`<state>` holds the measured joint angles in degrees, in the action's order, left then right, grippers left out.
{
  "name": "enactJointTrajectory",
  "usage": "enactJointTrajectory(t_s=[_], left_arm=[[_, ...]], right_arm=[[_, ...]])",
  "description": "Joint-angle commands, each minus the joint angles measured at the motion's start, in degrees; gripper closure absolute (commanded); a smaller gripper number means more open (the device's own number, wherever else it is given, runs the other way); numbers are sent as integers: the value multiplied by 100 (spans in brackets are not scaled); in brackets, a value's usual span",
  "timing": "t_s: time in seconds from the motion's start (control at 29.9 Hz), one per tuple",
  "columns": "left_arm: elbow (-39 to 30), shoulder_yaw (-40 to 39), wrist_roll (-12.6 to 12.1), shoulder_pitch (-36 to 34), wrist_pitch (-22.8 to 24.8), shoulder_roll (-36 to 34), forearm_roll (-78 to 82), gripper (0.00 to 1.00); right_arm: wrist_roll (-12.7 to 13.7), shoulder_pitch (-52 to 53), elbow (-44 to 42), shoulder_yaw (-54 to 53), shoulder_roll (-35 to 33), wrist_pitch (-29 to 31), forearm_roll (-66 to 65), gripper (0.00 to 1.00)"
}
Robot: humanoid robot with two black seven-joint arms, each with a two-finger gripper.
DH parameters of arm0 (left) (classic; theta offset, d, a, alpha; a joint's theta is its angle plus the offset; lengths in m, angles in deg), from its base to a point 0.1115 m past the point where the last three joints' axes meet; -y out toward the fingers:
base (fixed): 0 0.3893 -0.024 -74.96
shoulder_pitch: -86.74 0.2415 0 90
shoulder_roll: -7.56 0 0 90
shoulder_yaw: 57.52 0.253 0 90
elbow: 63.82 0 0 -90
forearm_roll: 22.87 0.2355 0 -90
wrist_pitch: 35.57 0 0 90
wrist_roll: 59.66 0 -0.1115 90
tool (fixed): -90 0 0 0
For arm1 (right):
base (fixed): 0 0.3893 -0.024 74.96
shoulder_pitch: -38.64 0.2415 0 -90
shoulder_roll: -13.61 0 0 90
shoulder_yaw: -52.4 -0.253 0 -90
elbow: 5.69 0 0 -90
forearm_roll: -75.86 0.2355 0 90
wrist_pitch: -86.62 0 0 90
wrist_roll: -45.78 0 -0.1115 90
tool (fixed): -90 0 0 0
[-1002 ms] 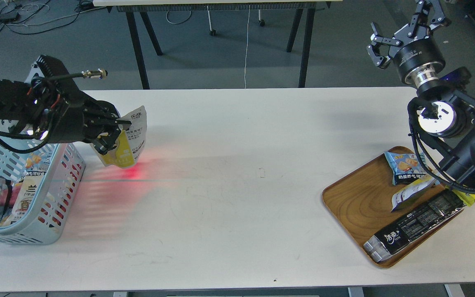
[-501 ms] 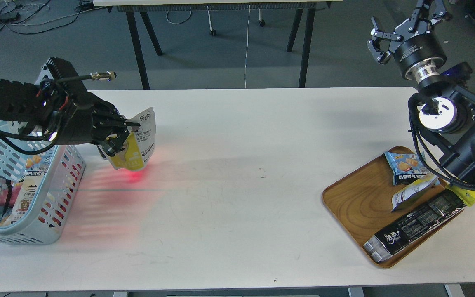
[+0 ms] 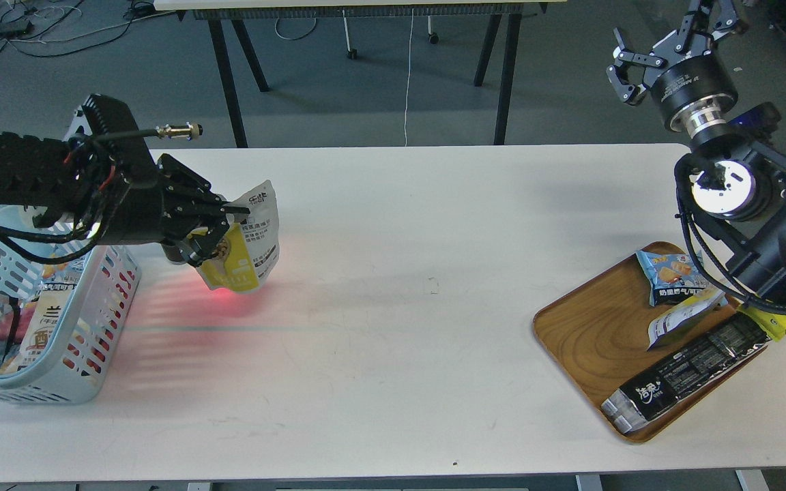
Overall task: Scan snack and place in basket
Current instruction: 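Carry the pouch over the blue basket and drop it in with the left gripper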
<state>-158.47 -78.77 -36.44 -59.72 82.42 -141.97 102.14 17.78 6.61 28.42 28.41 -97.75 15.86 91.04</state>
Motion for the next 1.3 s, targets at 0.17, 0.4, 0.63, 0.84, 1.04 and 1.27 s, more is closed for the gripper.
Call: enactJointTrajectory(t_s=[0.17,0.4,0.63,0.84,1.04,1.27], left_arm=[[508,-2,-151,39,2,213,0,100],[492,-11,-125,47,2,240,0,100],[35,-422,-81,38,2,-190,-37,100],[17,-819,-2,30,2,-1033,-977,100],[61,-846,464,38,2,-2000,-1249,100],[192,-512,478,38,2,-2985,-1777,100]], right_arm=[[0,-5,0,0,0,9,2,3],[0,48,0,0,-26,18,2,3],[0,56,0,9,-43,18,-7,3],[0,144,-9,9,-35,36,-7,3],[0,144,-18,9,0,27,-15,3],[0,153,-35,0,184,9,-16,3]])
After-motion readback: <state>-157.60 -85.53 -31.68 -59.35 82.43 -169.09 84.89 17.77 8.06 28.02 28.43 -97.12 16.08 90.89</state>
